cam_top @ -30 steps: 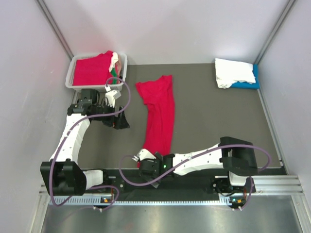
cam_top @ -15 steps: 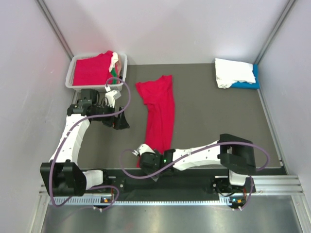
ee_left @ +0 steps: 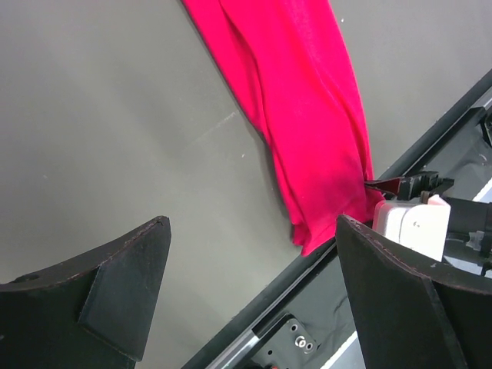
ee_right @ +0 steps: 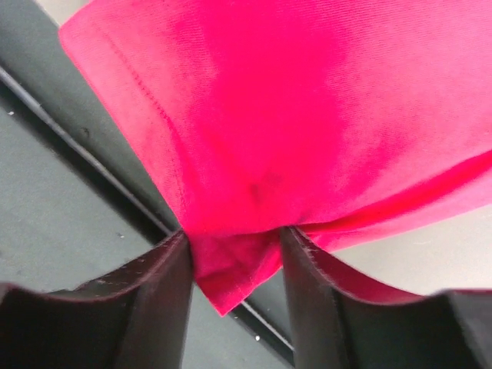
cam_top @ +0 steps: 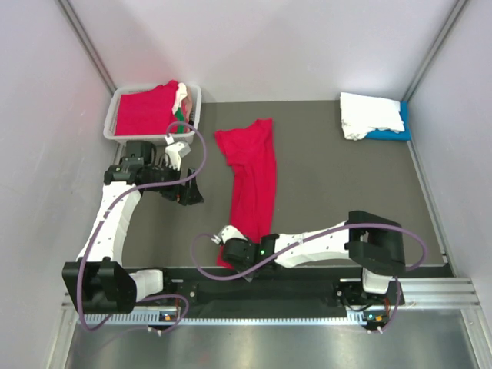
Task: Fold and stack the t-shirts
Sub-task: Fold the tshirt
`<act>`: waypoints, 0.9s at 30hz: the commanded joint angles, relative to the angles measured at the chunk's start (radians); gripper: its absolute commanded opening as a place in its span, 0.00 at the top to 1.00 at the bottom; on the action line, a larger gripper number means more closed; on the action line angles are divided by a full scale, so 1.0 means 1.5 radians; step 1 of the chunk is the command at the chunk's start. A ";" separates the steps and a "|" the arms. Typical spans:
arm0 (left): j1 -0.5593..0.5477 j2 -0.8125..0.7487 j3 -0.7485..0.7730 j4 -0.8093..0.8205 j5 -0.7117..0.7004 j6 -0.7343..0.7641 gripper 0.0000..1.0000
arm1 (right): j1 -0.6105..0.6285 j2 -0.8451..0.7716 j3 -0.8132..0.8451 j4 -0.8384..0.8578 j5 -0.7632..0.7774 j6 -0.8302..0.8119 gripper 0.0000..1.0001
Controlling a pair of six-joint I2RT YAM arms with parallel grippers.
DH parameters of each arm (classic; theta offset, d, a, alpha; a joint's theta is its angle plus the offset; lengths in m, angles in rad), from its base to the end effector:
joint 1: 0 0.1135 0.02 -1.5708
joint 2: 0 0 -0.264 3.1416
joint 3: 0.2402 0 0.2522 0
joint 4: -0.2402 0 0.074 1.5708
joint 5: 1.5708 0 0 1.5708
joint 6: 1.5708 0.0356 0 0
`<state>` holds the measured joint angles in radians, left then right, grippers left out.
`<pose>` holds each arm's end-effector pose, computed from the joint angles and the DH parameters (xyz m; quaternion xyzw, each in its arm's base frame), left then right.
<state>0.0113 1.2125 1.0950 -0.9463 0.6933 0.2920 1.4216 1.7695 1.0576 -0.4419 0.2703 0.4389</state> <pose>0.2272 -0.0202 0.3030 0.2117 0.8896 -0.2895 0.2829 0.0600 0.3354 0.1587 -0.4328 0.8679 0.0857 0.2283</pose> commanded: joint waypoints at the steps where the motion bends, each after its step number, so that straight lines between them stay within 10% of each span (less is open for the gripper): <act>1: -0.002 -0.012 0.020 -0.003 -0.001 0.019 0.07 | -0.011 0.000 -0.023 0.009 -0.004 0.006 0.63; 7: -0.002 -0.009 0.022 0.001 -0.004 0.020 0.07 | -0.011 -0.026 -0.023 -0.008 0.020 0.009 0.96; 27: -0.001 0.005 0.046 0.002 0.001 0.015 0.07 | 0.012 -0.208 -0.105 -0.104 -0.010 0.083 1.00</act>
<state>0.0113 1.2148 1.1236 -0.9504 0.6750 0.3088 1.4204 1.4849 0.8898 -0.5690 0.2745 0.5442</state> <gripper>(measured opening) 0.927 0.056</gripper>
